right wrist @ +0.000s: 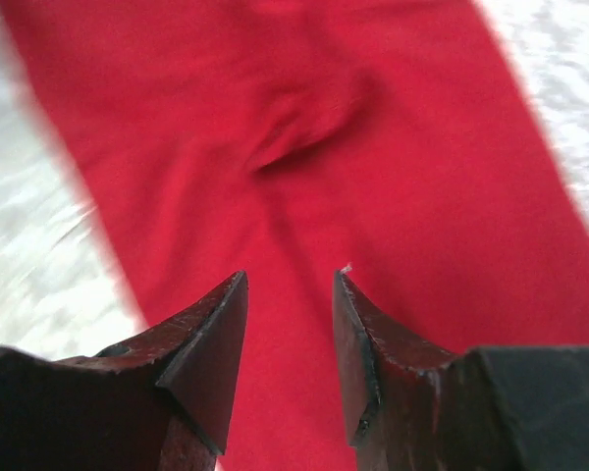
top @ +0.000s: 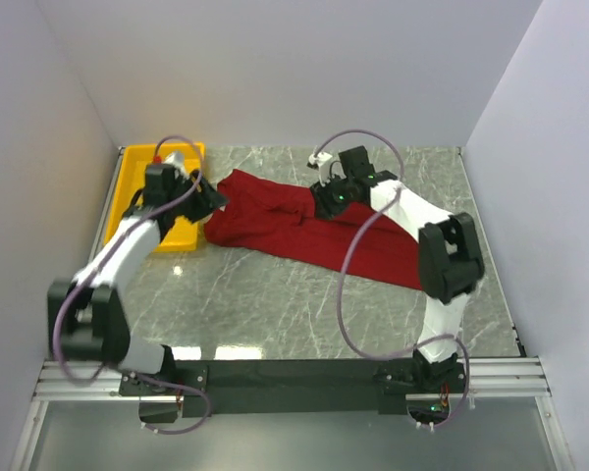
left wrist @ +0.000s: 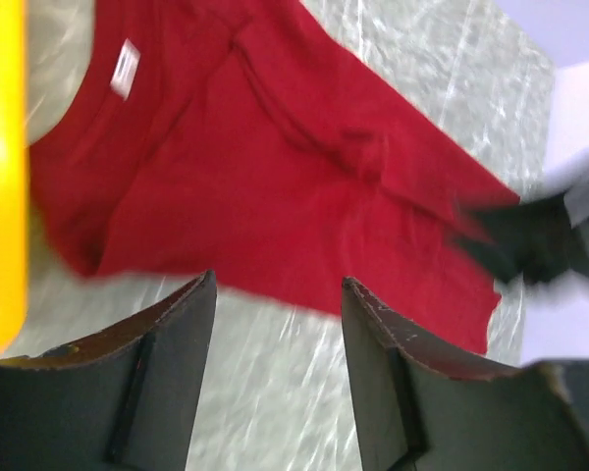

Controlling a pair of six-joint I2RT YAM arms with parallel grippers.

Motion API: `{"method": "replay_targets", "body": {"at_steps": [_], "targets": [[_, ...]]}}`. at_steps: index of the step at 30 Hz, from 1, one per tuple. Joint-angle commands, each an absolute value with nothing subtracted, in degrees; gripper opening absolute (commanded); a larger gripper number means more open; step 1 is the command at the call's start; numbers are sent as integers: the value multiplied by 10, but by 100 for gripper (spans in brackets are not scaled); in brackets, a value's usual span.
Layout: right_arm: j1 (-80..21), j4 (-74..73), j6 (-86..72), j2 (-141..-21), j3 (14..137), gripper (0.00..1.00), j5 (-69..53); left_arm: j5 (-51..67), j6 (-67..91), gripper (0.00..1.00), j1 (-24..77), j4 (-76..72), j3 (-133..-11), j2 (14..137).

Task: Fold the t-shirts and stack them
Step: Fold the tshirt

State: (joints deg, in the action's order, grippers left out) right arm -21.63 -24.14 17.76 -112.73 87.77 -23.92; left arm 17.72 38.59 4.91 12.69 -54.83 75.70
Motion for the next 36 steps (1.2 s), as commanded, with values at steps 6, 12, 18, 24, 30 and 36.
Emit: {"method": "replay_targets", "body": {"at_steps": [6, 12, 18, 24, 30, 36], "targets": [[-189, -208, 207, -941, 737, 47, -337, 131, 517, 58, 117, 96, -741, 1023], [-156, -206, 193, -861, 661, 47, -363, 85, 555, 58, 127, 121, -854, 1145], [-130, -196, 185, -822, 614, 47, -368, 42, 577, 53, 131, 176, -931, 1210], [-117, -192, 178, -819, 613, 47, -374, 40, 586, 49, 131, 185, -963, 1252], [-105, -190, 171, -821, 614, 47, -376, 49, 590, 47, 132, 188, -986, 1280], [-100, -190, 170, -817, 613, 46, -381, 47, 588, 41, 133, 190, -1009, 1300]]}}
